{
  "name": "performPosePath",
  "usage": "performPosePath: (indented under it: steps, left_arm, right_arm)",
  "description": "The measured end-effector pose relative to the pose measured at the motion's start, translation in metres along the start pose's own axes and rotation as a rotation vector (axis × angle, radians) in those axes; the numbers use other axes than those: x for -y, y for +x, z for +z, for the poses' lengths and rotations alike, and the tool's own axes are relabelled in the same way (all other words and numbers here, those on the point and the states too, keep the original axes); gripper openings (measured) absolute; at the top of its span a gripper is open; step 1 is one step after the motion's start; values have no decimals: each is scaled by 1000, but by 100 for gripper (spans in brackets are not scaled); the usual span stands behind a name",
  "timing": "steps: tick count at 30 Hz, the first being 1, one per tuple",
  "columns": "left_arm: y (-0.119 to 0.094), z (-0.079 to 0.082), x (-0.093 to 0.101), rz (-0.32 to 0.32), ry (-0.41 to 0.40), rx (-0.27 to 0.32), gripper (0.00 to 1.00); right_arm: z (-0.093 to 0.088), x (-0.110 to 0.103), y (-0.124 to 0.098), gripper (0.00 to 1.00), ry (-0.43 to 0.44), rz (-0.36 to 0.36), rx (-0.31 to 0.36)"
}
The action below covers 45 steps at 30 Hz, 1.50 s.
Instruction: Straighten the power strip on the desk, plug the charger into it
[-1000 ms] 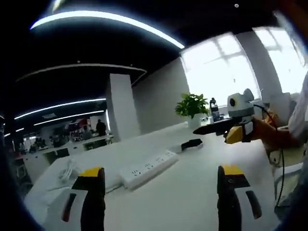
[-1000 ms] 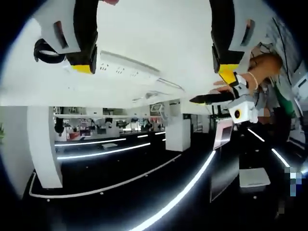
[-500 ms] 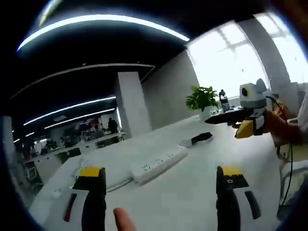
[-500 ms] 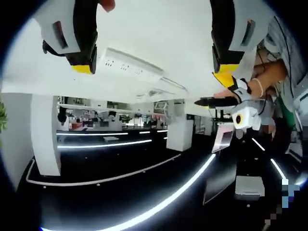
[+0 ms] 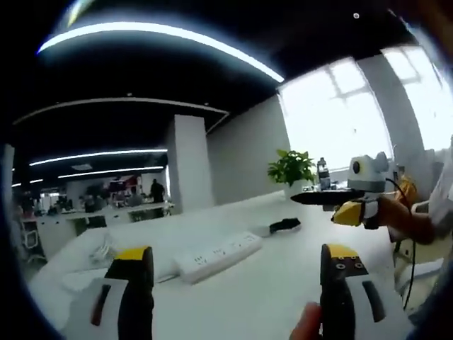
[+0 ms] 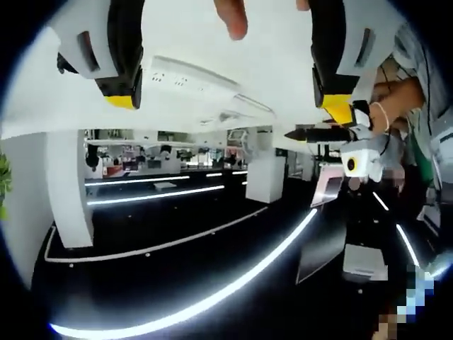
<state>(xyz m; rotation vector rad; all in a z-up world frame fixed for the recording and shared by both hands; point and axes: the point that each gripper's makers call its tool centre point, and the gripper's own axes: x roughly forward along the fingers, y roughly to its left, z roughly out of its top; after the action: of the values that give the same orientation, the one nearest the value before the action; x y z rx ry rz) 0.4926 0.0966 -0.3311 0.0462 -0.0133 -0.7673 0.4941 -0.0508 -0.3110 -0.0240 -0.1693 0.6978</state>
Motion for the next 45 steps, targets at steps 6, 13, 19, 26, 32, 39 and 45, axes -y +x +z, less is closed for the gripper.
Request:
performPosePath:
  steps: [6,13,19,26,32,39,45]
  left_arm:
    - [-1,3,10,-38,-67,-5,100]
    - [-5,4,5,23,-46,-45,100]
    - [-8,2,2,50,-24,-66,100]
    - [-10,-2,-1,52,-27,-50,100]
    - [-11,-6,-8,72,-45,-57,100]
    - [-10,-13,-18,97,-68,-69,100]
    - [-9,-17,-21,111,-81,-75,100]
  right_arm:
    - [-1,4,-2,100,-32,-41,-44]
    - [-7,9,-6,100,-52,-64,-101]
    - [-18,21,-9,100,-33,-74,-157]
    - [-20,45,-14,100,-17,-89,-177]
    - [-16,67,-18,100,-26,-106,-169]
    - [-16,95,-18,100,-34,-111,-176]
    - [-18,112,-19,100,-52,-117,-176]
